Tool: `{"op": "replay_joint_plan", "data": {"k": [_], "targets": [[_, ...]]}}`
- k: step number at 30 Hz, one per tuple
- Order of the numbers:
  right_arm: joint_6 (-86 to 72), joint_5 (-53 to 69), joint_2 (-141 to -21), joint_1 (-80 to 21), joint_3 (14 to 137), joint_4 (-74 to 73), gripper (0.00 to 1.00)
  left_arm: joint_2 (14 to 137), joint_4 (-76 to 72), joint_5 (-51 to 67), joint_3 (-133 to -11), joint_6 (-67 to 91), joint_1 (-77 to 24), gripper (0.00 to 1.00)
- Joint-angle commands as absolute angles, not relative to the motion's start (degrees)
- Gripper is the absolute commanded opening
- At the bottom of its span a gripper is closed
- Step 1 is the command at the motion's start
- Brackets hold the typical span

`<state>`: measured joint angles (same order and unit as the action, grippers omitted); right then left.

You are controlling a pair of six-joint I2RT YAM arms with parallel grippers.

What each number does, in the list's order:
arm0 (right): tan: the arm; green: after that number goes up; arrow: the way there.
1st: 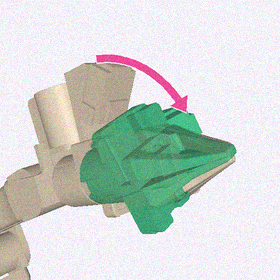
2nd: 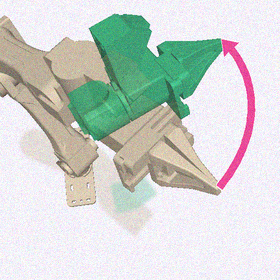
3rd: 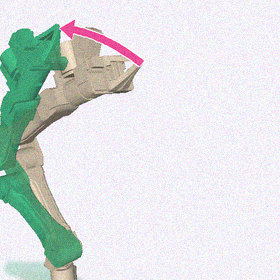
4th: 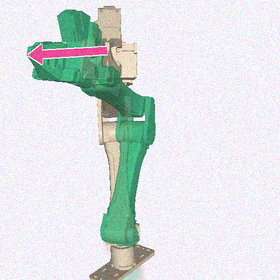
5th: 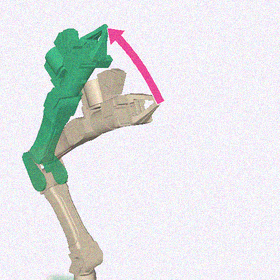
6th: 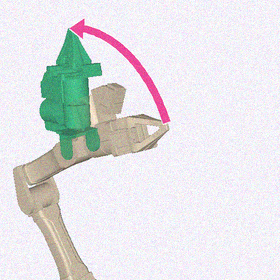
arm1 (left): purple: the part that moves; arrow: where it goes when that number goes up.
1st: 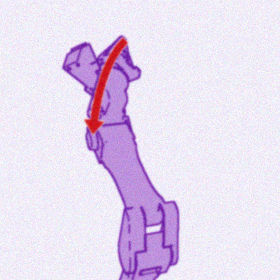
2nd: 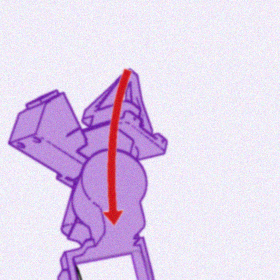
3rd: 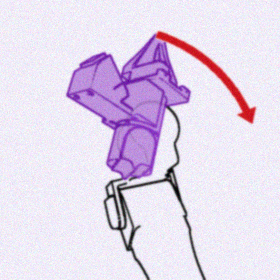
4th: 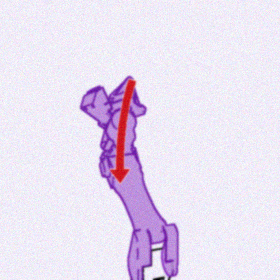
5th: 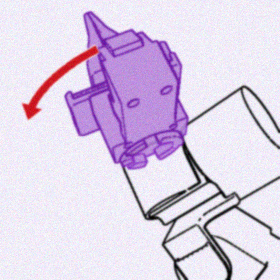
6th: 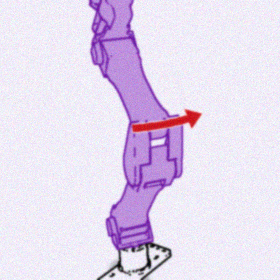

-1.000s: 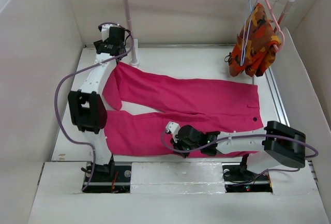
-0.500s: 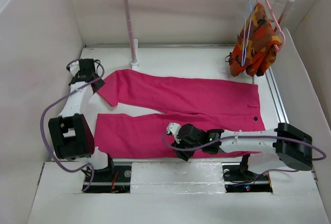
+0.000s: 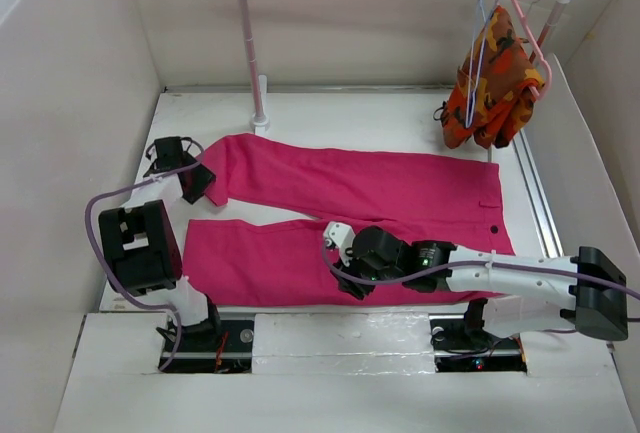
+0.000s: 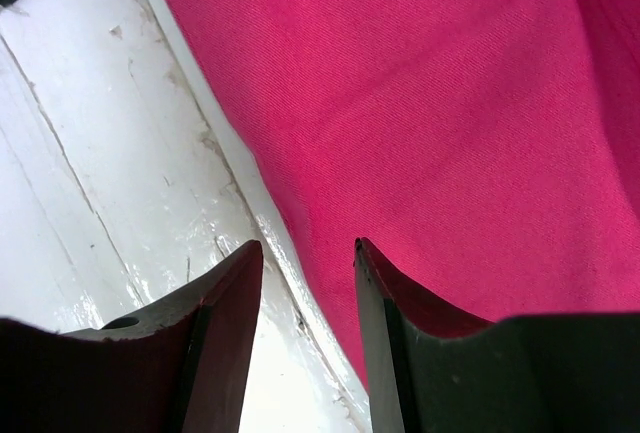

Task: Place the trousers on the hanger
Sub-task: Flatten out the trousers at the center of the board.

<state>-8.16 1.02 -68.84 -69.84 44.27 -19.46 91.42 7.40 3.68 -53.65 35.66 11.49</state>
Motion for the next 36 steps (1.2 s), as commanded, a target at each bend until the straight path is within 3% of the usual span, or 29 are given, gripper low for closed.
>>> {"op": "replay_joint_plan", "data": {"k": [1, 5, 6, 7, 12, 18, 21, 23, 24, 27, 29, 31, 32, 33, 36], "targets": [[-8.8, -1.1, -68.2, -70.2, 44.7, -20.1, 0.47, 92.0, 1.7, 8.7, -53.4, 36.2, 11.6, 0.40], [-9.8, -1.1, -69.1, -70.2, 45.0, -19.2, 0.47, 94.2, 2.9, 7.7, -55.9, 35.0, 11.6, 0.27], [-9.8, -1.3, -69.3, -70.2, 45.3, -19.4, 0.48, 94.7, 4.2, 6.2, -57.1, 35.0, 11.6, 0.10], [-9.8, -1.4, -69.8, -70.2, 45.9, -19.1, 0.48, 95.2, 4.7, 5.4, -57.8, 34.8, 11.6, 0.00], [-9.1, -1.1, -72.1, -70.2, 47.6, -19.7, 0.47, 95.5, 10.8, 0.6, -64.8, 33.8, 11.6, 0.00], [-9.0, -2.0, -71.5, -69.7, 47.4, -21.0, 0.49, 96.1, 21.5, -20.4, -75.9, 33.5, 11.6, 0.00], [-8.9, -2.0, -69.8, -68.1, 47.2, -22.5, 0.50, 98.2, 23.3, -24.4, -81.4, 33.4, 13.4, 0.00], [-8.9, -2.7, -68.6, -66.8, 47.0, -23.2, 0.54, 100.9, 24.9, -23.0, -83.7, 34.5, 15.5, 0.12], [-8.9, -2.8, -68.0, -65.0, 46.9, -24.3, 0.58, 101.7, 27.3, -21.5, -85.8, 35.2, 15.5, 0.30], [-8.4, -3.2, -65.8, -61.3, 47.1, -26.5, 0.60, 99.6, 25.5, -18.5, -82.1, 35.7, 16.3, 0.68], [-7.8, -2.8, -64.3, -56.4, 46.8, -26.7, 0.60, 93.1, 22.4, -16.0, -77.4, 35.9, 15.2, 0.70], [-6.9, -1.8, -63.2, -51.3, 46.6, -26.2, 0.44, 85.8, 19.3, -14.8, -70.0, 35.7, 12.6, 0.67], [-6.7, -1.4, -62.7, -49.8, 46.2, -25.8, 0.31, 84.0, 18.2, -14.2, -67.7, 35.5, 10.7, 0.66], [-5.3, -0.8, -62.7, -48.4, 46.0, -23.8, 0.04, 82.1, 17.8, -12.8, -63.3, 35.9, 6.3, 0.66], [-2.0, 4.7, -66.3, -45.8, 45.9, -19.9, 0.00, 77.4, 19.9, -9.9, -56.0, 37.6, -2.2, 0.65]]}}
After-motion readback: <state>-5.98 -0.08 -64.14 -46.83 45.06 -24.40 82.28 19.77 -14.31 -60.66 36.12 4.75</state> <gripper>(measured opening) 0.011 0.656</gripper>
